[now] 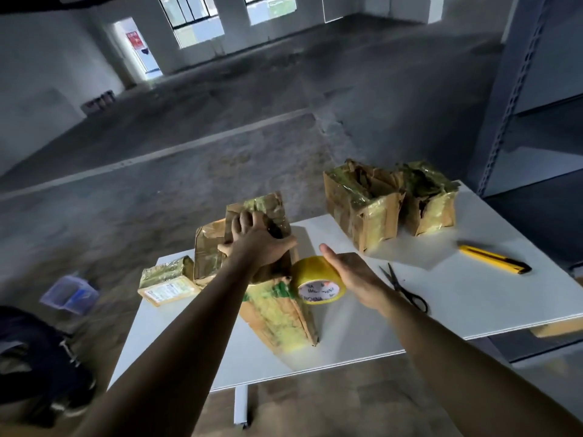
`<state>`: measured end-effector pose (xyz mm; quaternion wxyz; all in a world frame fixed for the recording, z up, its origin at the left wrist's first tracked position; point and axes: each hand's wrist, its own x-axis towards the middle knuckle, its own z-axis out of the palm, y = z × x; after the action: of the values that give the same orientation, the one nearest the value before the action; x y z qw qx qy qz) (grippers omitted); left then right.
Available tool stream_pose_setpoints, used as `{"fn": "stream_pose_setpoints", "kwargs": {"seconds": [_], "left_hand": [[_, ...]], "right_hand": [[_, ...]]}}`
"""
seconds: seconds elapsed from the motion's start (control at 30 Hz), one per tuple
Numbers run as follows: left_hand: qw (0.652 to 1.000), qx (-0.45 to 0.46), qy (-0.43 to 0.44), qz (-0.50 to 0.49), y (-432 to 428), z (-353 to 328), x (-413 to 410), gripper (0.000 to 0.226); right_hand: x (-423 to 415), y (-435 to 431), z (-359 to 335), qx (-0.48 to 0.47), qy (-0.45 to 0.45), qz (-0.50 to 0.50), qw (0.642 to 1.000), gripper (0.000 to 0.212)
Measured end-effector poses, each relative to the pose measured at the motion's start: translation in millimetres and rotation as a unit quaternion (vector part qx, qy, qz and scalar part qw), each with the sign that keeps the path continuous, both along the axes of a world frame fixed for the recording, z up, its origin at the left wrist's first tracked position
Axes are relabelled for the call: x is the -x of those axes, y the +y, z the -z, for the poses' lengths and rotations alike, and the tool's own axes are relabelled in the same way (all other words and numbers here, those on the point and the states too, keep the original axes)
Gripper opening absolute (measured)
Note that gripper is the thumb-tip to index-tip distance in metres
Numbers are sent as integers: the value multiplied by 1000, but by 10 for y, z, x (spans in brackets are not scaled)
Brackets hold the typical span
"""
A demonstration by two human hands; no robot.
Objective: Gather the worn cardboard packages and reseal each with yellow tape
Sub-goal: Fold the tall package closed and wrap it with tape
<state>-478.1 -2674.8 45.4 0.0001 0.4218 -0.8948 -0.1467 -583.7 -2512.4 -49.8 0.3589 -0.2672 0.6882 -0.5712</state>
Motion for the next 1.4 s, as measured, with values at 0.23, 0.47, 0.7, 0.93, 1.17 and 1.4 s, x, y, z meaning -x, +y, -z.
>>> {"fn": "stream_pose_setpoints", "kwargs": {"seconds": [0.23, 0.47, 0.7, 0.93, 1.17, 1.4], "left_hand": [[992, 13, 117, -35, 61, -173, -110, 80], [909, -197, 360, -75, 116, -199, -459, 25], [838, -337, 409, -127, 86, 591, -951, 62], [793, -425, 410, -148, 61, 1344, -1354, 72], [838, -385, 350, -164, -79, 1678, -1449, 52], [957, -216, 191, -37, -62, 2080, -1371, 47]], "right_hand": [[181, 102, -132, 61, -63, 53, 995, 65], [253, -91, -538, 100, -77, 27, 992, 92], [-225, -127, -504, 64, 11, -22, 998, 54], [-575, -173, -82, -29, 165, -110, 980, 100], [-965, -382, 337, -104, 62, -107, 987, 96], [-987, -501, 518, -124, 59, -99, 986, 104]]}}
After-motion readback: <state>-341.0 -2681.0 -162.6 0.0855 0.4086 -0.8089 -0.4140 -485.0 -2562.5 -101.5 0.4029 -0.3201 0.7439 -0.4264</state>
